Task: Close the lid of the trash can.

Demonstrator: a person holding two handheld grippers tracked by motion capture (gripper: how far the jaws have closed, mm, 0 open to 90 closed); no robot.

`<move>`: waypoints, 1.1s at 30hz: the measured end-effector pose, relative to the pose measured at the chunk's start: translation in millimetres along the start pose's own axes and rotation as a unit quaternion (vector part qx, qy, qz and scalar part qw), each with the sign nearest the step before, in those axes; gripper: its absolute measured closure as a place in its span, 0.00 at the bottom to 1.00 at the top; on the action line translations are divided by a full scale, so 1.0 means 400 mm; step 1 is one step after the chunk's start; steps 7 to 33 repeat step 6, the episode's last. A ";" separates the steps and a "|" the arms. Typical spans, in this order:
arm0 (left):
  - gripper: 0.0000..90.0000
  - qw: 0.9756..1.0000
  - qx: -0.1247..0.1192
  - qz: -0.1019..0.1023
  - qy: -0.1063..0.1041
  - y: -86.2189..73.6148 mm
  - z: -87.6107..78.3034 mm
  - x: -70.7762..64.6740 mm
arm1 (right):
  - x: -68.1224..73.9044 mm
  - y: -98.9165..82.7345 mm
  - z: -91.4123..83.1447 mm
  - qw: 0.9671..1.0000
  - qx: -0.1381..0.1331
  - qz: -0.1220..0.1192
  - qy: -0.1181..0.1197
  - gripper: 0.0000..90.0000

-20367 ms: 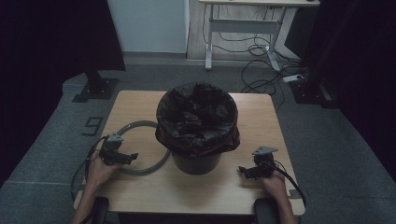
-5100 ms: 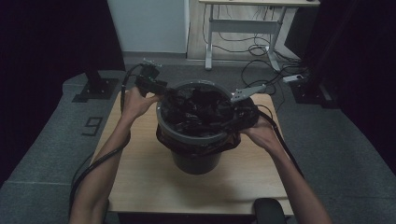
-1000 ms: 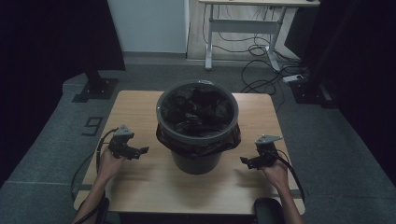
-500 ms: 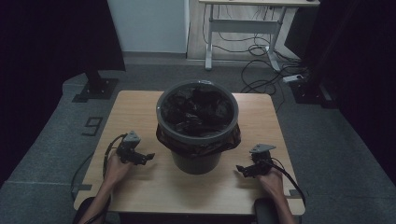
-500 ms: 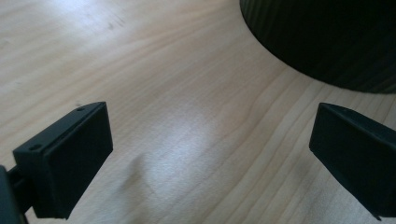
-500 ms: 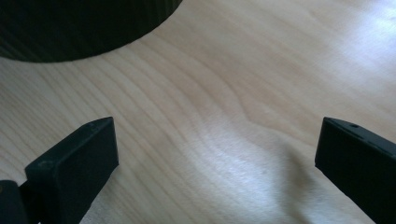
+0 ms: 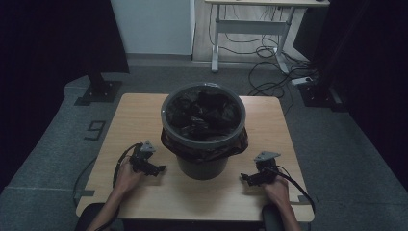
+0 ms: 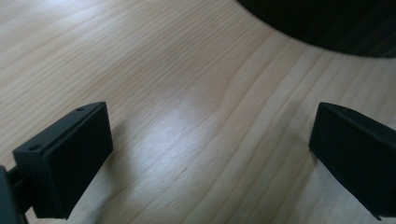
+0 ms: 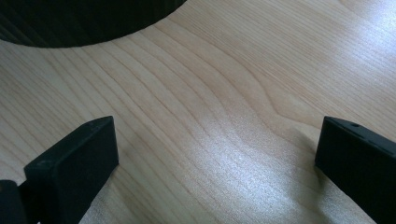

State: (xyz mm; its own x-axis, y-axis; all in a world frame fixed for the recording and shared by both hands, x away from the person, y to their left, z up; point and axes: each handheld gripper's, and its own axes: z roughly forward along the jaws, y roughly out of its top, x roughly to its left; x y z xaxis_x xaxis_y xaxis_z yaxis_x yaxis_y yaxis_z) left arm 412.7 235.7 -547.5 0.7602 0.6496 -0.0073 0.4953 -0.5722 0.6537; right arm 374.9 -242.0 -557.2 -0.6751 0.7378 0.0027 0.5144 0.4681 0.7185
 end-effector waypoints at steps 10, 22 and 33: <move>0.00 1.000 -0.003 -0.004 0.001 0.001 0.003 -0.002 | 0.000 -0.001 0.000 1.000 0.000 0.000 0.000 0.00; 0.00 1.000 -0.003 -0.004 0.001 0.001 0.003 -0.002 | 0.000 -0.001 0.000 1.000 0.000 0.000 0.000 0.00; 0.00 1.000 -0.003 -0.004 0.001 0.001 0.003 -0.002 | 0.000 -0.001 0.000 1.000 0.000 0.000 0.000 0.00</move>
